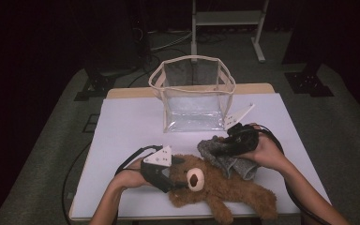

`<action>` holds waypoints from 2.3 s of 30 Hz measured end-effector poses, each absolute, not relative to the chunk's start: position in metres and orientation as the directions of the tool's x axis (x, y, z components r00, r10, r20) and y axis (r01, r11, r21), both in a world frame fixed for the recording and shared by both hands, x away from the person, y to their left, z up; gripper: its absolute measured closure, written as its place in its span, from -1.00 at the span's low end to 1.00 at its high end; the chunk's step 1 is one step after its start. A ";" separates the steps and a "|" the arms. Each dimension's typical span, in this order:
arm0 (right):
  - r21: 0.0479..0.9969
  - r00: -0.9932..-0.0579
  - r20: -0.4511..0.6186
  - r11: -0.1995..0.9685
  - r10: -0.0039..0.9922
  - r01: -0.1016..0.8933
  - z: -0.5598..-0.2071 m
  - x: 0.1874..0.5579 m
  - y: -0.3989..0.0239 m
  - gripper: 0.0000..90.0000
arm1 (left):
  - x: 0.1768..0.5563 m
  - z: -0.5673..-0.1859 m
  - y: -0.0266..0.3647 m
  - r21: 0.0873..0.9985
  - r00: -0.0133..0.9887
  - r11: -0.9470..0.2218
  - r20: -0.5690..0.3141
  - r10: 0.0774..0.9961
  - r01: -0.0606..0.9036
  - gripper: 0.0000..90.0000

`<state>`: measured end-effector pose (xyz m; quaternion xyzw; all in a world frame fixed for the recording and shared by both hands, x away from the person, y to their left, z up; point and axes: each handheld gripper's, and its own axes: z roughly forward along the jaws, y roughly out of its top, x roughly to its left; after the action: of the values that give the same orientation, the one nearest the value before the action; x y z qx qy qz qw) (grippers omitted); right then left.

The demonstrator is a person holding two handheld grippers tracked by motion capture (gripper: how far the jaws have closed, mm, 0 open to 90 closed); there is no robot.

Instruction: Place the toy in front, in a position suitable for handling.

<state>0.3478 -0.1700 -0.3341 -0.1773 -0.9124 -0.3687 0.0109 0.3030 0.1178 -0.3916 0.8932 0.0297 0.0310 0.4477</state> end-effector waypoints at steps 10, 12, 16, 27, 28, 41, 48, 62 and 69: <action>0.643 -0.953 0.165 0.705 0.253 0.298 -0.351 0.327 -0.162 0.64 | 0.307 -0.383 0.125 0.822 0.989 -0.567 0.034 0.145 0.055 -0.48; 0.644 -0.956 0.154 0.708 0.250 0.289 -0.348 0.327 -0.166 0.64 | 0.306 -0.386 0.123 0.816 0.990 -0.575 0.025 0.137 0.059 -0.47; 0.669 -0.941 0.125 0.673 0.315 0.315 -0.334 0.330 -0.188 0.64 | 0.306 -0.390 0.121 0.802 0.994 -0.596 0.017 0.104 0.049 -0.43; 0.669 -0.941 0.158 0.669 0.299 0.324 -0.350 0.317 -0.192 0.65 | 0.308 -0.382 0.123 0.820 0.991 -0.569 0.014 0.130 0.063 -0.53; 0.669 -0.941 0.158 0.669 0.299 0.324 -0.350 0.317 -0.192 0.65 | 0.308 -0.382 0.123 0.820 0.991 -0.569 0.014 0.130 0.063 -0.54; 0.707 -0.934 0.120 0.632 0.336 0.318 -0.338 0.315 -0.202 0.65 | 0.312 -0.386 0.123 0.823 0.991 -0.558 -0.045 0.129 0.110 -0.48; 0.692 -0.934 0.133 0.645 0.330 0.326 -0.357 0.313 -0.197 0.65 | 0.313 -0.387 0.124 0.820 0.987 -0.556 -0.067 0.143 0.136 -0.57; 0.711 -0.941 0.127 0.633 0.313 0.307 -0.360 0.295 -0.200 0.66 | 0.312 -0.388 0.111 0.821 0.978 -0.533 -0.149 0.144 0.203 -0.76; 0.714 -0.946 0.132 0.634 0.296 0.298 -0.360 0.291 -0.200 0.66 | 0.317 -0.398 0.105 0.795 0.961 -0.541 -0.223 0.161 0.275 -0.78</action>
<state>0.2908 -0.1997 -0.3605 -0.1641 -0.9039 -0.3950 0.0011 0.3174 0.1055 -0.3976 0.8757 0.1244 -0.0619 0.4625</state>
